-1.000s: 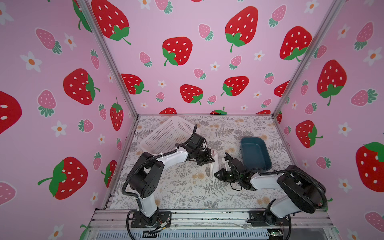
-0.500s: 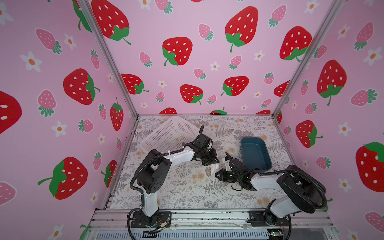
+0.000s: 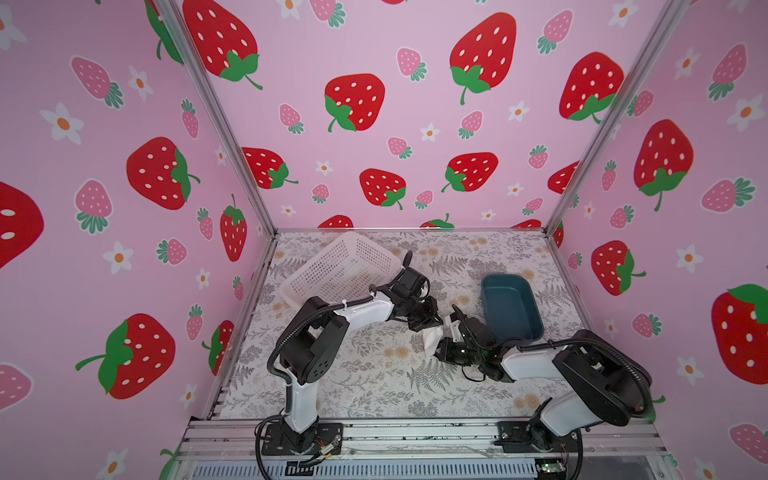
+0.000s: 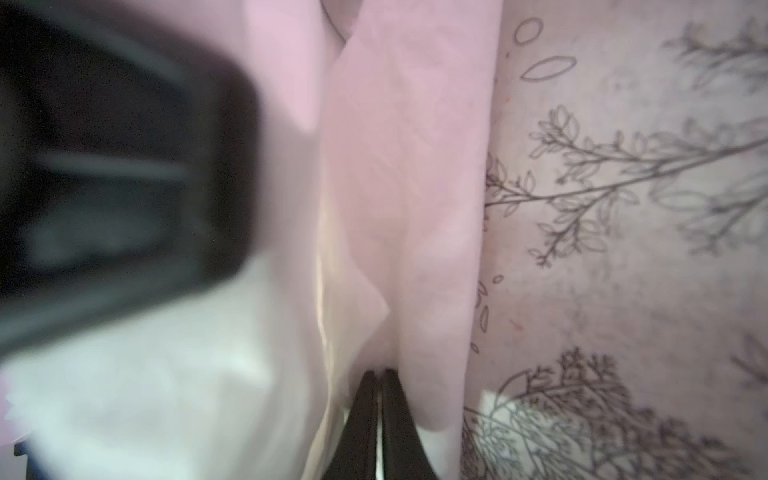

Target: Place the utensils on the paper napkin and roll it up

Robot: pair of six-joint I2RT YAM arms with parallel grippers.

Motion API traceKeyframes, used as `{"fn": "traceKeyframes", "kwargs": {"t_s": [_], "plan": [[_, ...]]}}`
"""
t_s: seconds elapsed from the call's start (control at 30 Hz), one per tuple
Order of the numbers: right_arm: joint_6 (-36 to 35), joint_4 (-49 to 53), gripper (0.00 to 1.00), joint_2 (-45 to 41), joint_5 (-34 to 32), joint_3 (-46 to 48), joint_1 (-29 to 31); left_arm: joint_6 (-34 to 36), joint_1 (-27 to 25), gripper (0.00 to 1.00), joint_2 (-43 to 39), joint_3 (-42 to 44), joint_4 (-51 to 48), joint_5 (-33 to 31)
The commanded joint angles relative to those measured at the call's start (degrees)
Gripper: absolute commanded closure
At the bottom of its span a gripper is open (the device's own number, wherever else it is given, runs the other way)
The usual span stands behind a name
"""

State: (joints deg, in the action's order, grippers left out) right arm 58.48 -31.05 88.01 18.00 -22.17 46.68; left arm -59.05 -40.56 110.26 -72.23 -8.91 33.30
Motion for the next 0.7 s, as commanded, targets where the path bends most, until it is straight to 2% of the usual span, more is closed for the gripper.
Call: {"fn": "traceKeyframes", "kwargs": {"t_s": [0.0, 0.3, 0.67], "plan": [[0.5, 0.8, 0.89, -1.1, 0.4, 1.7, -0.6, -0.9, -0.3, 0.95, 0.9, -2.2, 1.1, 0.6], [1.1, -0.7, 0.88, -6.6, 1.2, 4.0, -2.4, -0.4, -0.3, 0.95, 1.3, -1.9, 0.6, -0.1], [1.1, -1.8, 0.89, -4.8, 1.3, 5.5, -2.9, -0.3, -0.3, 0.95, 1.4, -2.6, 0.5, 0.0]]}}
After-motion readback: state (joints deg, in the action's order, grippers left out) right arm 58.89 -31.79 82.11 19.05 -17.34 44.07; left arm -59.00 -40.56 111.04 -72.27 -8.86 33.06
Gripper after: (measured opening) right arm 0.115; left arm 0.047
